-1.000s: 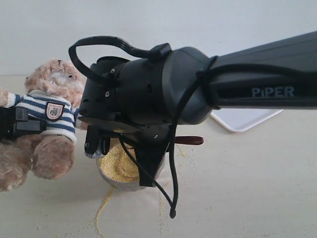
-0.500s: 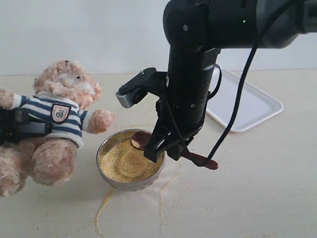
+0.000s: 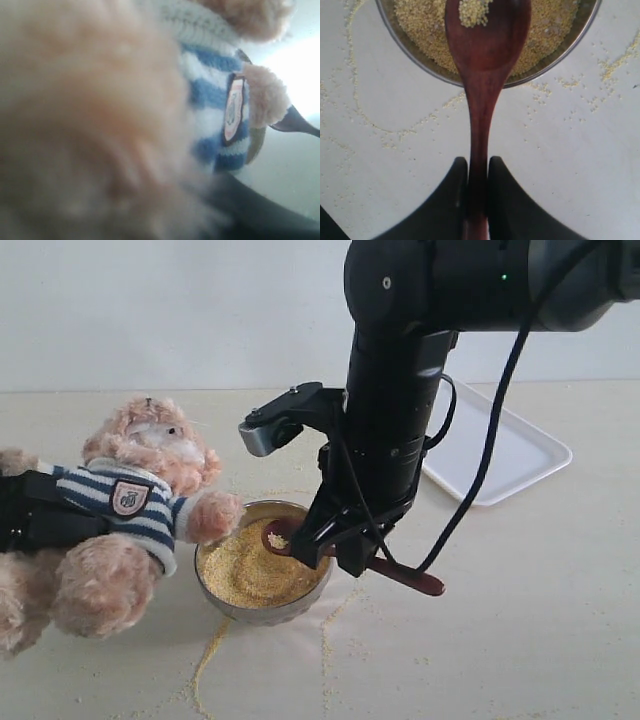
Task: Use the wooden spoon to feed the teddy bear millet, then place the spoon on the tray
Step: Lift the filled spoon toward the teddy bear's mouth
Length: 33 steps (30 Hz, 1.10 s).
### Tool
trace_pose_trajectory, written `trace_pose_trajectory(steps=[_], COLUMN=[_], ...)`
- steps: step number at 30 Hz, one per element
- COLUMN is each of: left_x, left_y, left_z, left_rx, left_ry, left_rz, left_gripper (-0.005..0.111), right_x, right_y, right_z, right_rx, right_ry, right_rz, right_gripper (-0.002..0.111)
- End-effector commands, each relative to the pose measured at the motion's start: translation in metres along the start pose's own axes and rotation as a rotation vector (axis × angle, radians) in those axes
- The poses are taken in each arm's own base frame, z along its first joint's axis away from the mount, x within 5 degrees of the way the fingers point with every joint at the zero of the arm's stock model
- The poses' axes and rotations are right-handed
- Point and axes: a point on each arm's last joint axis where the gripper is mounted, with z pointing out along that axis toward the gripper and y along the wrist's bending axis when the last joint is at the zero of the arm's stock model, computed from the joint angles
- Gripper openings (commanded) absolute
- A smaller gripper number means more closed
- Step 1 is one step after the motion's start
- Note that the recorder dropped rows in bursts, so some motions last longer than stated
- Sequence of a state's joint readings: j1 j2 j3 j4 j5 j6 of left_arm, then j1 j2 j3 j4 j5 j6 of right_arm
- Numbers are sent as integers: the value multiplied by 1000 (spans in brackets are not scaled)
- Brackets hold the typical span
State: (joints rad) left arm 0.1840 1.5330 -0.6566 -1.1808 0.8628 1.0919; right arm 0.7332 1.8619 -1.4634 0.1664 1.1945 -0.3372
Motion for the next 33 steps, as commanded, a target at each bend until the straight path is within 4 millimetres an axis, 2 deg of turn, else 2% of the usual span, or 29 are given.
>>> trace_pose_trajectory(steps=[1, 8, 15, 27, 33], left_x=[6, 21, 20, 30, 28], left_y=[-10, -10, -13, -13, -14], left_z=[0, 3, 3, 4, 4], left_rx=[89, 116, 155, 172, 179], left_ry=[53, 103, 87, 132, 113], left_rz=[-25, -81, -89, -129, -145], left_gripper=[5, 5, 5, 5, 5], right_x=[3, 2, 6, 12, 5], right_y=[1, 0, 1, -3, -2], right_z=[-7, -8, -25, -33, -40], right_rx=[-10, 0, 43, 118, 134], right_ry=[4, -14, -53, -26, -78], right_rz=[-3, 16, -4, -12, 20], right_gripper=[0, 0, 0, 0, 0])
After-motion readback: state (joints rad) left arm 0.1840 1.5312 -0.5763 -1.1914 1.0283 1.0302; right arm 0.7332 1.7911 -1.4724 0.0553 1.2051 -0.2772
